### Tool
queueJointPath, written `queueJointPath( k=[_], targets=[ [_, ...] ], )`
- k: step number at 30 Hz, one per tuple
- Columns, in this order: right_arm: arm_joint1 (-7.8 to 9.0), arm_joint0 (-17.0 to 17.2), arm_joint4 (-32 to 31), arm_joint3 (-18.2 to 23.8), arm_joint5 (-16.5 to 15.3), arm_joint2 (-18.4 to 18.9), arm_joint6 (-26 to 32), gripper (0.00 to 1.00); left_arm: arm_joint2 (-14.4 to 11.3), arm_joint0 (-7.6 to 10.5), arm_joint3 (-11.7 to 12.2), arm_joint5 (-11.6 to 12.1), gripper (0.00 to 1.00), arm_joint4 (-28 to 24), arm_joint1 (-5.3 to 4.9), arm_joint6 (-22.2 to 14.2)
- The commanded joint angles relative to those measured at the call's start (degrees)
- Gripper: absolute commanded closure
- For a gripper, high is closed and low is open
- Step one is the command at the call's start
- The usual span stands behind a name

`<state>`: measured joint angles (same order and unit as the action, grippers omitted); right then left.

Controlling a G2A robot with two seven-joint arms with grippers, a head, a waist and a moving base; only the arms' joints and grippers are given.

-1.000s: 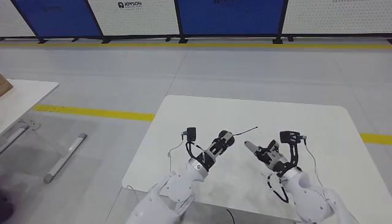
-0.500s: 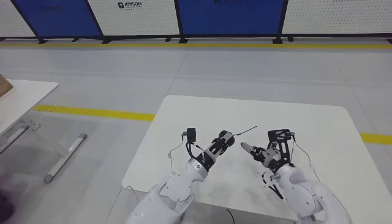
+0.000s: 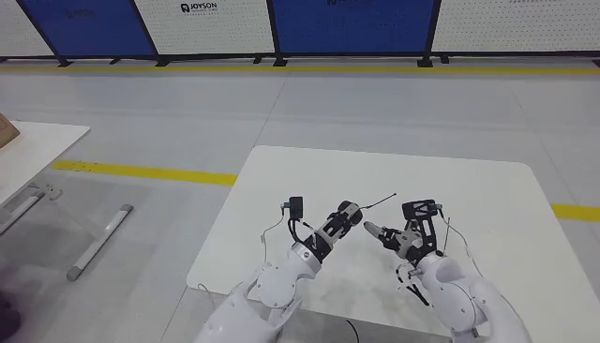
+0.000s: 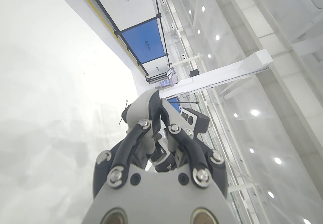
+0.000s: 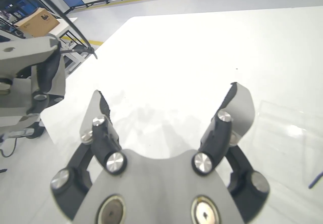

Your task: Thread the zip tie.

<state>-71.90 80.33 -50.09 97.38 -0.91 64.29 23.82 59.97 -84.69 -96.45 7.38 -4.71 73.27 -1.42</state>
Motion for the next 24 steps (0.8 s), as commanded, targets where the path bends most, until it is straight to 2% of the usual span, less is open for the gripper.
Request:
queueJointPath(
  k=[1, 2, 3, 4, 9, 13, 17, 24],
  targets=[
    [-0.01, 0.2, 2.1, 0.1, -0.4, 0.7, -0.4, 0.11, -0.2, 0.08, 0.2, 0.0, 1.00, 0.0, 0.06, 0.1],
    [-0.01, 0.3, 2.4, 0.1, -0.5, 0.8, -0.5, 0.43, -0.3, 0.12, 0.3, 0.0, 1.00, 0.1, 0.08, 0.1],
    [-0.01, 0.4, 2.6, 0.1, -0.7, 0.9, -0.5, 0.50, -0.3, 0.16, 0.4, 0.0, 1.00, 0.2, 0.10, 0.2],
    [0.00, 0.4, 2.8, 0.1, -0.9, 1.0, -0.3, 0.48, -0.3, 0.19, 0.4, 0.0, 1.00, 0.4, 0.11, 0.4],
    [0.00, 0.4, 4.3, 0.0, -2.0, 1.0, 0.7, 0.54, -0.4, 0.16, 0.4, 0.0, 1.00, 0.9, 0.17, 0.9],
    [0.01, 0.1, 5.5, 0.1, -3.0, 1.0, 1.4, 0.51, -0.6, 0.02, 0.2, -0.1, 1.00, 1.2, 0.19, 0.5],
    [0.01, 0.1, 6.0, 0.4, -3.8, 1.0, 1.3, 0.54, -0.9, 0.02, 0.0, -0.4, 1.00, 1.5, 0.21, 0.2],
    [0.04, 0.1, 6.2, 0.8, -4.1, 0.9, 1.4, 0.56, -1.6, 0.33, 0.2, -1.1, 1.00, 2.4, 0.32, -0.2]
  ],
)
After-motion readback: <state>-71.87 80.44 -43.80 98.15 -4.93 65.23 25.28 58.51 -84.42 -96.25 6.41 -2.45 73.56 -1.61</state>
